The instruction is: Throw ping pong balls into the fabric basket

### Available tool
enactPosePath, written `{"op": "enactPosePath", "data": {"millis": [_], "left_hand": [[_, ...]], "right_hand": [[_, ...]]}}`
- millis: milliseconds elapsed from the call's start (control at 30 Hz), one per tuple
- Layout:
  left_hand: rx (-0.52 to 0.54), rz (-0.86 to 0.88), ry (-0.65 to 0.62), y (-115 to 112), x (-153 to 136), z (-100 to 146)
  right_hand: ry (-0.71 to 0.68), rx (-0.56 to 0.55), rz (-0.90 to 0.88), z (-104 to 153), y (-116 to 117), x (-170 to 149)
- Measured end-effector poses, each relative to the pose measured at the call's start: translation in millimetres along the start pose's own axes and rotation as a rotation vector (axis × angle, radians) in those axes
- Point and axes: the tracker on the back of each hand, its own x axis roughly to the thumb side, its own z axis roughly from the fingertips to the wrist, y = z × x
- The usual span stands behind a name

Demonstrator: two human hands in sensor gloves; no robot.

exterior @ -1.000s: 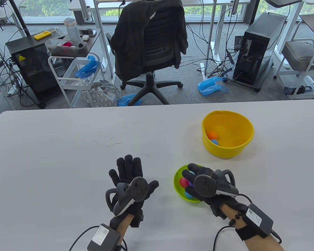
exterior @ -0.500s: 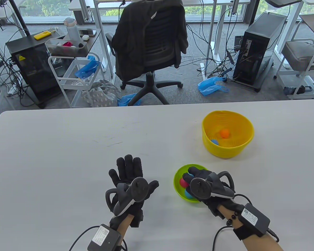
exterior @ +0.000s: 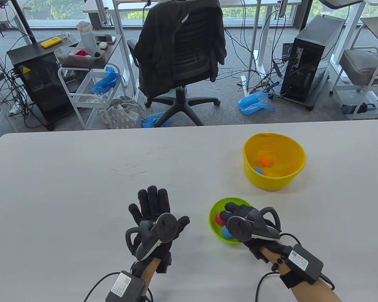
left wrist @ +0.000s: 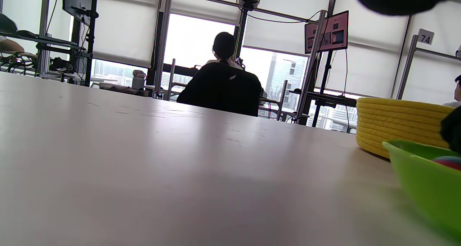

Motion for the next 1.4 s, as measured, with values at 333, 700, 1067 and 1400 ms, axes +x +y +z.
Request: {"op": "enactPosePath", "data": {"millis": [333, 700, 1067, 1400], "left_hand": [[0.017, 0.016, 0.019, 5, -4, 0], [0.016, 0.033, 0.02, 5, -6, 0], [-0.017, 0.044, 0.019, 1, -5, -2], [-0.029, 0.046, 0.015, 0, -4, -3]], "right_hand": [[0.005, -0.103, -0.092, 5, -15, -7], [0.183, -0.327, -0.792, 20, -39, -80], [0.452, -0.481, -1.484, 41, -9, -163], [0.471, -0.471, -1.759, 43, 12, -191]]}}
